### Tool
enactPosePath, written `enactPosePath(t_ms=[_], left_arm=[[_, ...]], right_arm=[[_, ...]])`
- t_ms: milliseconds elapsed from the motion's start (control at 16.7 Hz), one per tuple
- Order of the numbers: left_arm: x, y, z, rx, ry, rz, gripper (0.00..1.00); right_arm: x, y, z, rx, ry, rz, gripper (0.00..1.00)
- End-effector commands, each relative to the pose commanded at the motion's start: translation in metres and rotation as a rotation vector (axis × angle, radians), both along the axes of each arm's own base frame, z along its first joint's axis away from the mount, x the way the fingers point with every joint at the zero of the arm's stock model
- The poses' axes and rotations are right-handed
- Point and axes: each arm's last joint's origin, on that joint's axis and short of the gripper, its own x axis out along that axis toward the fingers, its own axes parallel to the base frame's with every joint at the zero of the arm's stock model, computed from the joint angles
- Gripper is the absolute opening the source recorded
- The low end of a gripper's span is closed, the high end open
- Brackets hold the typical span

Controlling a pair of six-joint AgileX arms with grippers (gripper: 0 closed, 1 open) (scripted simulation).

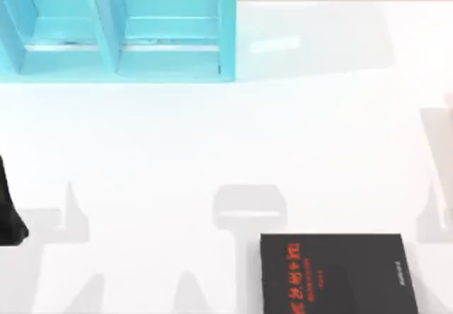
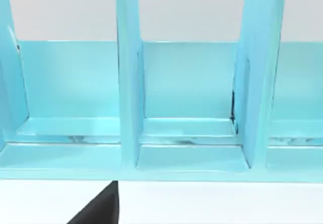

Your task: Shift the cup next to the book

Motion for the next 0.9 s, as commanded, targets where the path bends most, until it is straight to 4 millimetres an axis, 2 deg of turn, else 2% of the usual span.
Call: enactPosePath(t_ms=[240,540,720,900], left_arm=[[0.000,0.000,0.005,0.029,0.021,0.002,1.00],[0.010,0.002,0.046,0.285,0.207,-0.009,1.00],[0.035,0.006,0.073,0.548,0.422,-0.068,1.00],[0.077,0.016,0.088,0.828,0.687,-0.208,1.00]], right_arm=[[0.000,0.000,0.000,0.000,0.000,0.000,1.00],[0.000,0.000,0.000,0.000,0.000,0.000,1.00],[0.000,0.000,0.000,0.000,0.000,0.000,1.00],[0.000,0.000,0.000,0.000,0.000,0.000,1.00]])
